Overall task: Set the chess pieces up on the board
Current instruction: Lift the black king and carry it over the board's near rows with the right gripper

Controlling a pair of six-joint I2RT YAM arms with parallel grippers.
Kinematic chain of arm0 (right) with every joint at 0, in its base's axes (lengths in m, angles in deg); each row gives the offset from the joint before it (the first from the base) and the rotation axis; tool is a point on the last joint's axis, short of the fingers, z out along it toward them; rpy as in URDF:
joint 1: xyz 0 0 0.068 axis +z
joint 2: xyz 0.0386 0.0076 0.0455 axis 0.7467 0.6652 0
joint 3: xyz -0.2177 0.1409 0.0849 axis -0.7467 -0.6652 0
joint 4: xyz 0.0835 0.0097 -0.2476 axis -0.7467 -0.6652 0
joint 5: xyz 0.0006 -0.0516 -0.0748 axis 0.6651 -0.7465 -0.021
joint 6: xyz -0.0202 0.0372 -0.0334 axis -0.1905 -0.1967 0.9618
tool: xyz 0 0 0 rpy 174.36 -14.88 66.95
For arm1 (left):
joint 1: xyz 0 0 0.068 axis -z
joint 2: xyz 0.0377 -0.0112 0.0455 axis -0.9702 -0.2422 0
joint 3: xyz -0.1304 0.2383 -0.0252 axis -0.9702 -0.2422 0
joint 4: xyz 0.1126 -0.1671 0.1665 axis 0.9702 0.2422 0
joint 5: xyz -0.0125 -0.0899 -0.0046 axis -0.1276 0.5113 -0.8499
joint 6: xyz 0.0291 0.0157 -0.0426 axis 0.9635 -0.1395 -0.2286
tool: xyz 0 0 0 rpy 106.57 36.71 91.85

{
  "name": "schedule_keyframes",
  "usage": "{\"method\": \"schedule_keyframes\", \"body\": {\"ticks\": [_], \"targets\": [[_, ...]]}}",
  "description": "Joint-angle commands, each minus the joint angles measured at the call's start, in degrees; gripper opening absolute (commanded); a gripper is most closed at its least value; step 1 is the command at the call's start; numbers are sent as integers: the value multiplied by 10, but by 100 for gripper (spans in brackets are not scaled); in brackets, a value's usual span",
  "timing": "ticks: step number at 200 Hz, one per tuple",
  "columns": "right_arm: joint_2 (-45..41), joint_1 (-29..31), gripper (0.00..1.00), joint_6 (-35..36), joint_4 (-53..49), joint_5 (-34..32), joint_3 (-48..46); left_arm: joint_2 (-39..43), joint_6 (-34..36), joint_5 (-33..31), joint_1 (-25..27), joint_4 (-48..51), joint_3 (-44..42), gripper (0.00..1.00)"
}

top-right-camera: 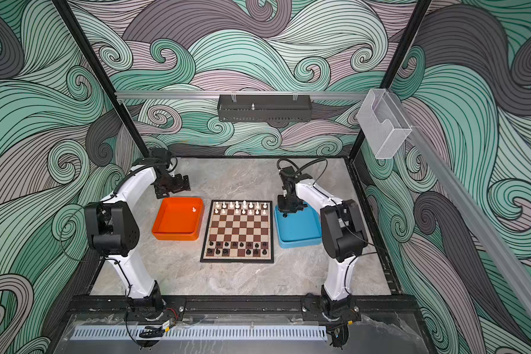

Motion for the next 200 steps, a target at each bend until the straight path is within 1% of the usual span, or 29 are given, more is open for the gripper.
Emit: {"method": "schedule_keyframes", "body": {"ticks": [1, 24, 43, 75, 88, 103, 147, 165, 200], "targets": [[-47, 18, 15, 11, -43, -5, 14, -7, 4, -1, -6, 9, 21, 98], [-76, 39, 15, 8, -64, -4, 14, -6, 4, -2, -6, 10, 21, 98], [-102, 70, 15, 1, -73, -4, 6, -7, 4, -2, -7, 10, 20, 98], [-123, 146, 15, -25, -77, -2, -5, -8, 3, -3, -8, 11, 20, 98], [-124, 185, 15, -36, -75, -16, -6, -9, 1, -6, -8, 11, 20, 98], [-117, 225, 15, -44, -73, -30, -3, -6, 0, -8, -8, 8, 17, 98], [-79, 314, 15, -65, -59, -50, 16, -2, -1, -10, -8, 7, 15, 98], [-62, 340, 14, -68, -48, -64, 20, -1, -2, -11, -8, 7, 15, 98], [-31, 369, 14, -74, -20, -58, 19, -2, -2, -12, -8, 7, 15, 98]]}}
